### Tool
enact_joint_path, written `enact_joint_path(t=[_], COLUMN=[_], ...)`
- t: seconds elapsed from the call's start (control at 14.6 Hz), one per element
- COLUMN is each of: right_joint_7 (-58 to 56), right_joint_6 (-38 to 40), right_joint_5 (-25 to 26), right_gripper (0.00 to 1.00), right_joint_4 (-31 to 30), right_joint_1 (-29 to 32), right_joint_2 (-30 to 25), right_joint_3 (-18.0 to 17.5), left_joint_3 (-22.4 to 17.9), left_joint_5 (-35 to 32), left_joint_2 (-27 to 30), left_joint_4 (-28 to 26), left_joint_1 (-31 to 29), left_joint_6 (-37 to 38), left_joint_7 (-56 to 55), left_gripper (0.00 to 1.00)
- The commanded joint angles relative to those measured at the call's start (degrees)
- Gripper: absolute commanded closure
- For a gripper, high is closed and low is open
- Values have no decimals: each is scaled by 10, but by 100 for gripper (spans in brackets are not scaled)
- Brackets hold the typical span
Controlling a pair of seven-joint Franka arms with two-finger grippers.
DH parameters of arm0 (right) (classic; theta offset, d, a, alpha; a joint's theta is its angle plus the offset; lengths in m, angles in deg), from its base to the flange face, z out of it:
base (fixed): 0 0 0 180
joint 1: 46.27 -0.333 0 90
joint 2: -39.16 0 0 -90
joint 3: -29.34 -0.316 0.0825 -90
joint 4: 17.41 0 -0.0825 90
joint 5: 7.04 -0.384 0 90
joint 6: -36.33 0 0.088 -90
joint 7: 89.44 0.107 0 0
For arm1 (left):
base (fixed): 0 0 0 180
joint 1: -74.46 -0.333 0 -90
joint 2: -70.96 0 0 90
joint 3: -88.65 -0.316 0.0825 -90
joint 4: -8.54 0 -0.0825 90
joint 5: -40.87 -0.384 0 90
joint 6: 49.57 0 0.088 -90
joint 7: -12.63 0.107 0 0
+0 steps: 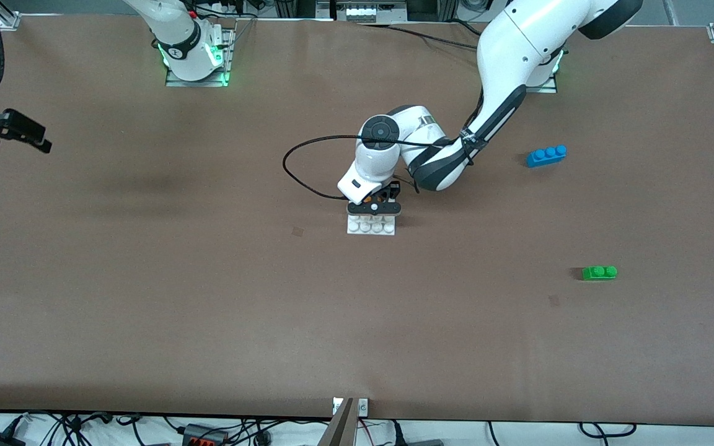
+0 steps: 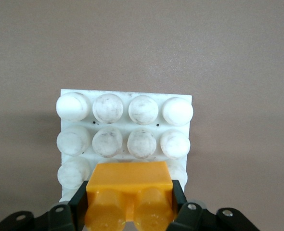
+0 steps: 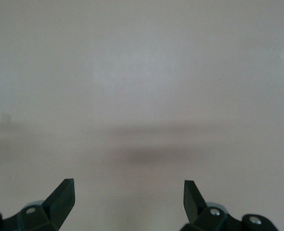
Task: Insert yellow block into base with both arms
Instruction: 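Press the yellow block down onto the base studs with the left gripper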
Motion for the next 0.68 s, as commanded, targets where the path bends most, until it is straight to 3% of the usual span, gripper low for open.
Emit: enact_joint_path(t=[0.0, 0.27, 0.62], right_joint_7=[-13, -9, -5], right_joint_6=[16, 90, 88], right_joint_5=[-3, -2, -5], right_gripper=[0, 0, 0], right_joint_4=[14, 22, 25], right_joint_1=[10, 4, 3], right_joint_2=[2, -3, -4], right_joint_3=[-2, -3, -4], left_joint_3=[7, 7, 6], left_joint_5=[-14, -25, -35], left_joint_2=[-7, -7, -11], left_joint_4=[0, -6, -6], left_joint_1=[-6, -10, -15], left_joint_6=[5, 5, 5], left_joint_7=[39, 43, 44], left_gripper=[48, 48, 48])
